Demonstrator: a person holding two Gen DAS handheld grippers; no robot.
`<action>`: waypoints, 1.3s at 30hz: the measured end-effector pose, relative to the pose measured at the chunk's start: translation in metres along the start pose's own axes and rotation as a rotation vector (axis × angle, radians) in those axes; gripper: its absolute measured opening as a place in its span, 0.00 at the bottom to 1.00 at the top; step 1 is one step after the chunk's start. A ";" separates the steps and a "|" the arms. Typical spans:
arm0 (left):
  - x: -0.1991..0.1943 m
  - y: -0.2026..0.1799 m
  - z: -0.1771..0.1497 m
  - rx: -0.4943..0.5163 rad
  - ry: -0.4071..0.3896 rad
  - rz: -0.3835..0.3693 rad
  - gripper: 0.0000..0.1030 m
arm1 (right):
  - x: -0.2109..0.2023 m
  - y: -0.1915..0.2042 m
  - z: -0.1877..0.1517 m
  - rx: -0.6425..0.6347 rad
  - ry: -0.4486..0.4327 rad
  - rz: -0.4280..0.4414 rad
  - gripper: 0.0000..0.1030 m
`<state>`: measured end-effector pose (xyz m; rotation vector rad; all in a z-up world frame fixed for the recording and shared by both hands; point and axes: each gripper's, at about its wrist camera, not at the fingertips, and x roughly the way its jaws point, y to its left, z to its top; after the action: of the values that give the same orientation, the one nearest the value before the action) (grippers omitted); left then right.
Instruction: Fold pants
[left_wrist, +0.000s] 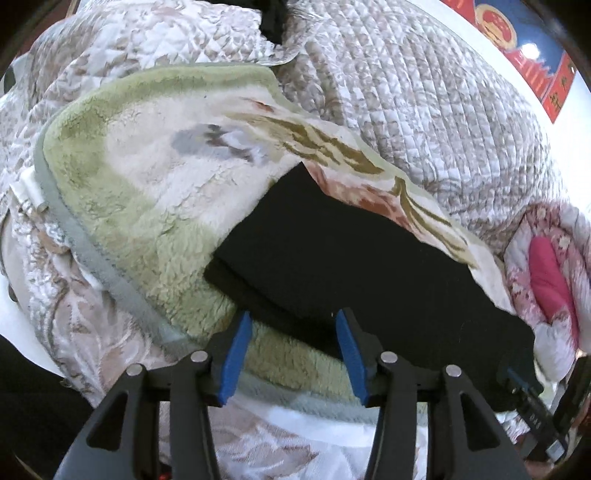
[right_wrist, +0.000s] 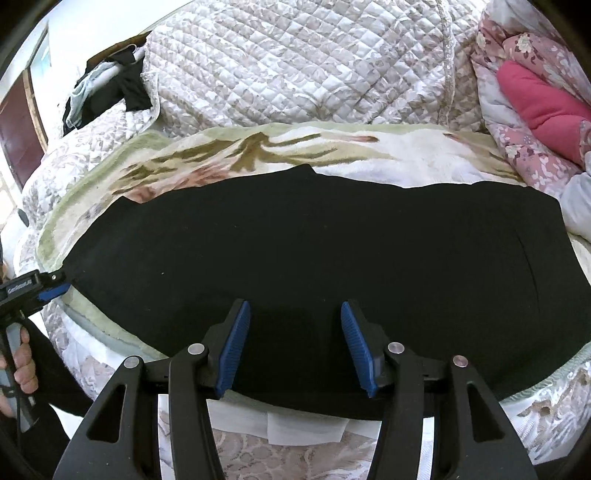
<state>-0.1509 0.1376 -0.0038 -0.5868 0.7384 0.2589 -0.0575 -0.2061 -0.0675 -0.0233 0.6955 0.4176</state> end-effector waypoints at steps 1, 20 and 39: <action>0.002 0.000 0.002 -0.005 -0.004 -0.002 0.53 | 0.000 0.000 0.000 0.002 0.000 0.001 0.51; 0.009 -0.057 0.040 0.193 -0.024 -0.016 0.06 | -0.014 -0.019 0.004 0.091 -0.049 0.013 0.51; 0.069 -0.243 -0.066 0.682 0.315 -0.404 0.07 | -0.043 -0.083 -0.001 0.339 -0.104 -0.061 0.50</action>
<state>-0.0364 -0.0970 0.0088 -0.1109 0.9293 -0.4608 -0.0559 -0.2981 -0.0513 0.2954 0.6536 0.2370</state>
